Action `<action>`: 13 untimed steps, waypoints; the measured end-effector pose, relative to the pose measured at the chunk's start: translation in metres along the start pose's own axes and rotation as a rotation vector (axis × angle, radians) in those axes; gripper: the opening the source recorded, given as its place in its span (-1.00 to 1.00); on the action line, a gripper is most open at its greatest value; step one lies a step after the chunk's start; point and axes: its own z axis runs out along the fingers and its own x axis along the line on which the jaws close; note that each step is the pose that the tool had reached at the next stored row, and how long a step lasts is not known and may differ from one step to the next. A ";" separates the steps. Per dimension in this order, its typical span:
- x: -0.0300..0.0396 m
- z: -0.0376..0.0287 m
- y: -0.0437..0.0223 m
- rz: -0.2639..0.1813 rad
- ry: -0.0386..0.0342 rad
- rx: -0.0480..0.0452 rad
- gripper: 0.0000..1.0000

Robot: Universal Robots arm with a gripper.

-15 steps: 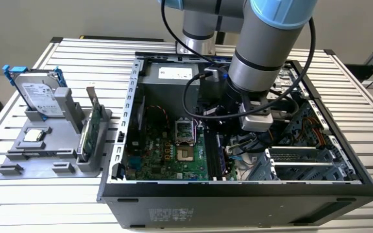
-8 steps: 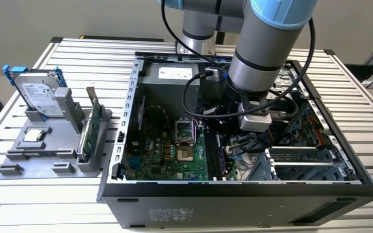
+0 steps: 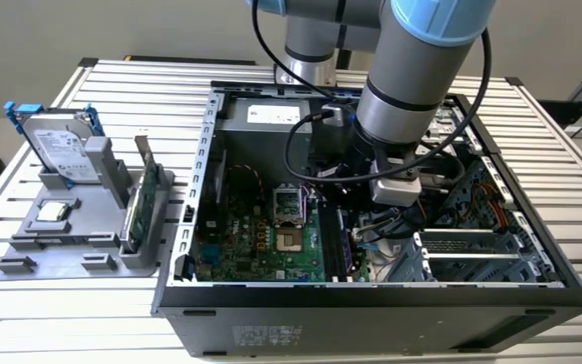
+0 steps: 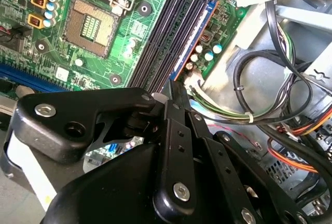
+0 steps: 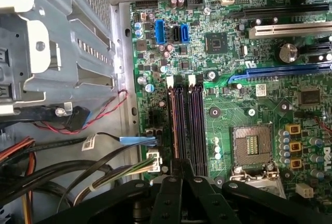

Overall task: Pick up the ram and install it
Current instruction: 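Press down the ram until it locks into place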

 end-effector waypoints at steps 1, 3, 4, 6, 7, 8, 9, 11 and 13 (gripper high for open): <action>0.0000 0.0000 0.0000 0.004 -0.0002 0.0001 -1.00; 0.0000 0.0000 0.0000 0.011 -0.0005 0.0004 -1.00; 0.0000 0.0000 0.0000 0.015 -0.0006 0.0006 -1.00; 0.0000 0.0000 0.0000 0.022 -0.0009 0.0009 -1.00; 0.0000 0.0000 0.0000 0.026 -0.0010 0.0011 -1.00; 0.0000 0.0000 0.0000 0.030 -0.0012 0.0013 -1.00; 0.0000 0.0000 0.0000 0.034 -0.0014 0.0014 -1.00; 0.0000 0.0000 0.0000 0.043 -0.0017 0.0017 -1.00; 0.0000 0.0000 0.0000 0.052 -0.0021 0.0022 -1.00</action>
